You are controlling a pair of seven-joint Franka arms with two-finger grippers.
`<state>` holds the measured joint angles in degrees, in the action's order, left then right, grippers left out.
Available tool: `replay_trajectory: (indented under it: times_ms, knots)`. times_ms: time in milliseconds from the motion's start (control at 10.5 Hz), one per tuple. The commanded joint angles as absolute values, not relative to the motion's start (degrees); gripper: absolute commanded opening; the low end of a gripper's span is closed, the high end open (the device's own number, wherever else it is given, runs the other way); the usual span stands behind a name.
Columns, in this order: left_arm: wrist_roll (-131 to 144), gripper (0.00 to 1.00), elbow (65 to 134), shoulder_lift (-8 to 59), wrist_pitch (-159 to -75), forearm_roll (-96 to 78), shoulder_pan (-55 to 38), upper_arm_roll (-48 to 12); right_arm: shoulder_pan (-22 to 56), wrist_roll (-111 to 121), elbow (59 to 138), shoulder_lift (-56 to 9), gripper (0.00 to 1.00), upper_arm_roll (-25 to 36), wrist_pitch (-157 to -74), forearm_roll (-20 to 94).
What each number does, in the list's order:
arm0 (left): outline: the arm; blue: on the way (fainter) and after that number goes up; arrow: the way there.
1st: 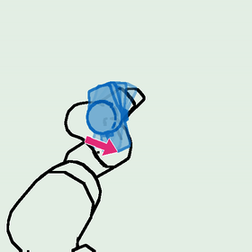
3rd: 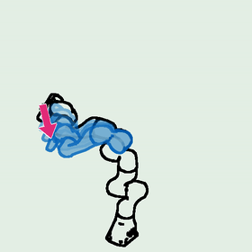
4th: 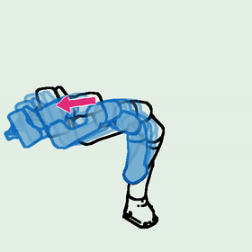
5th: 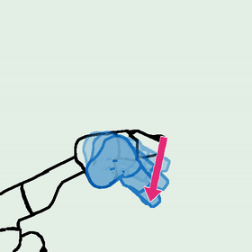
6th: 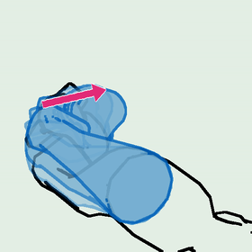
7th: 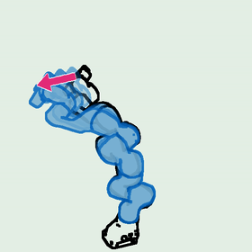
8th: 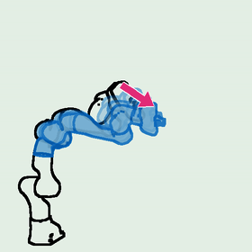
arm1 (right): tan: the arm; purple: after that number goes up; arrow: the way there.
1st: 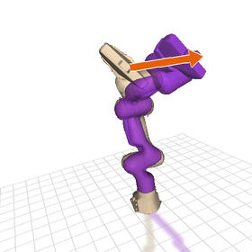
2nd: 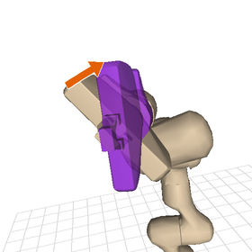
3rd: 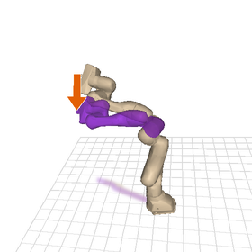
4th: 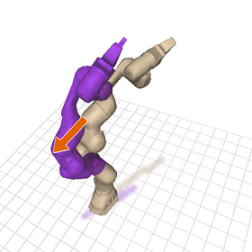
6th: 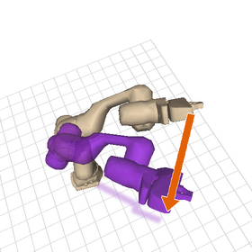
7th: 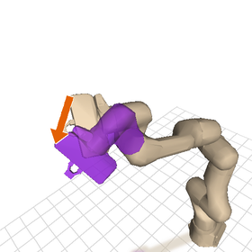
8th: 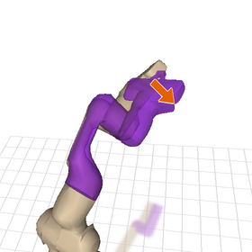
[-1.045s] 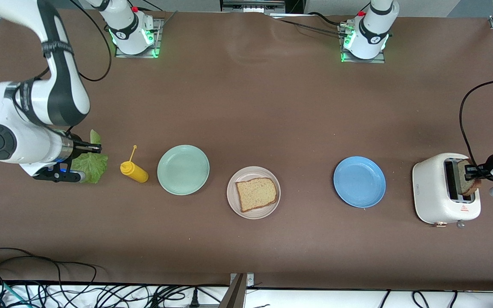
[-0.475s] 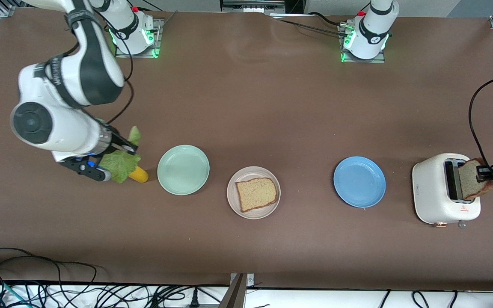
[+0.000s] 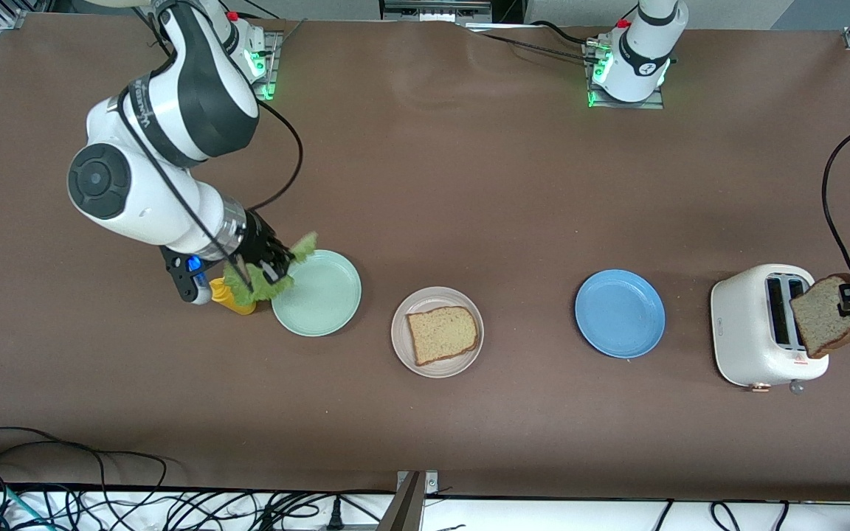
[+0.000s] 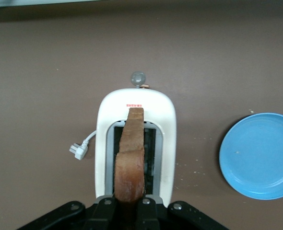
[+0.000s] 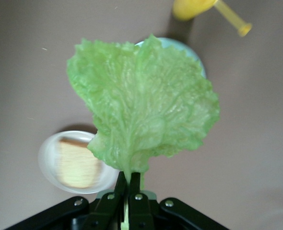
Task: Make sandwich on beige plate with both arms
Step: 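Lift the lettuce with the right gripper while the left gripper grasps bread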
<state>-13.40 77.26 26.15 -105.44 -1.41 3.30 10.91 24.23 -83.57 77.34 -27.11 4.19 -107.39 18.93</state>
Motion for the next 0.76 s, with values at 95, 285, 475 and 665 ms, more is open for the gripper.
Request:
replay_trajectory:
  times_ms: [95,285,475,665]
  knots:
    - [-5.55,0.00,76.46,24.87,-102.40,0.00,1.93,7.83,26.35,-98.05,73.31,-35.31,0.03,0.89,-122.74,23.03]
    - [-2.40,0.00,76.90,24.44,-102.39,-0.18,1.85,4.94,29.86,-99.58,72.07,-39.79,0.04,-0.09,-130.58,22.85]
    - [1.49,0.00,77.17,24.43,-102.39,-0.09,1.93,2.03,29.89,-99.32,71.37,-40.08,0.02,0.09,-129.38,22.59]
    - [1.67,0.00,77.43,24.52,-102.39,-0.61,1.93,0.80,30.58,-99.75,71.10,-42.61,0.02,-0.70,-135.04,23.11]
